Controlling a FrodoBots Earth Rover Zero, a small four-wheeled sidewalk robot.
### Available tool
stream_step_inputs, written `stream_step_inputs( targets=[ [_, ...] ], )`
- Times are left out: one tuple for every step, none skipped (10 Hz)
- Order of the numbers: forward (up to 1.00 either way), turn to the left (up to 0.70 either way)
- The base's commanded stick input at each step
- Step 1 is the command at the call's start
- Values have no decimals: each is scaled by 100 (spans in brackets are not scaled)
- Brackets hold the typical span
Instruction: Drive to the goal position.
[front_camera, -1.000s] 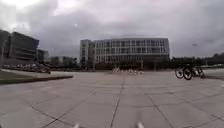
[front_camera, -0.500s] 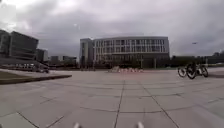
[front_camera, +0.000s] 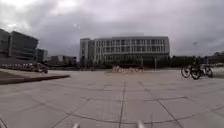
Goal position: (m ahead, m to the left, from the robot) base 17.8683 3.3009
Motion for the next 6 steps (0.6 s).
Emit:
stream_step_inputs(
  targets=[
    [60, 0],
    [60, 0],
    [60, 0],
    [60, 0],
    [60, 0],
    [60, 15]
  ],
)
